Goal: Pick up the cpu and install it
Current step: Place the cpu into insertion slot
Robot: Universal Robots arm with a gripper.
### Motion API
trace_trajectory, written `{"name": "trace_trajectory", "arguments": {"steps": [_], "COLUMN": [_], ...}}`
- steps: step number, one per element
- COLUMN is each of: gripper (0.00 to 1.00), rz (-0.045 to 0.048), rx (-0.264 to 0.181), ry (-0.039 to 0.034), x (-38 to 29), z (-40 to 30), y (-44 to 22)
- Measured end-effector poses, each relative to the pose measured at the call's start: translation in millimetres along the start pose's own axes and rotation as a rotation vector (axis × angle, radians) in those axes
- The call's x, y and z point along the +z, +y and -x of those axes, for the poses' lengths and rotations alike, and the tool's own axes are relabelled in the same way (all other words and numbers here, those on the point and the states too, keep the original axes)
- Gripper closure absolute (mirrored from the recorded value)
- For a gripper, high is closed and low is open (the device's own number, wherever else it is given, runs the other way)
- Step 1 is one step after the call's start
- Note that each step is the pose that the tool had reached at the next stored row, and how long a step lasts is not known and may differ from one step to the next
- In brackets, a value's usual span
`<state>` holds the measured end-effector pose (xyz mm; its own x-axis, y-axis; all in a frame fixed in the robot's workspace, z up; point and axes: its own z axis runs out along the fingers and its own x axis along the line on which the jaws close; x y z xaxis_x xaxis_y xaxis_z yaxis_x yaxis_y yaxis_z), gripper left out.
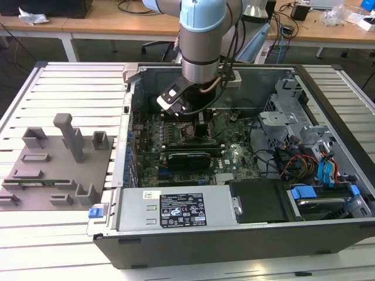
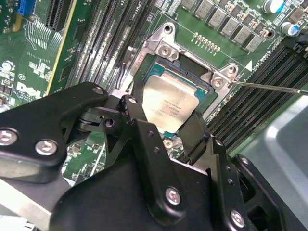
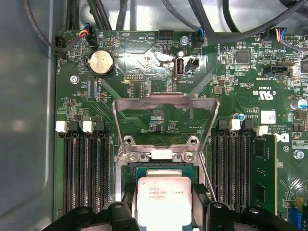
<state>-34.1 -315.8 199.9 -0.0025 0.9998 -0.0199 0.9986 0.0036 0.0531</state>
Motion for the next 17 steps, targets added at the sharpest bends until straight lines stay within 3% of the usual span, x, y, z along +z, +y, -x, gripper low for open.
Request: {"name": "trace_trajectory", "arguments": {"steps": [17], "gripper": [0.46], "rz": [-0.0002], "rx": [0.0], "ry": [-0.0002], "x": [1.6], "z": [-2.2], "y": [-0.1]}}
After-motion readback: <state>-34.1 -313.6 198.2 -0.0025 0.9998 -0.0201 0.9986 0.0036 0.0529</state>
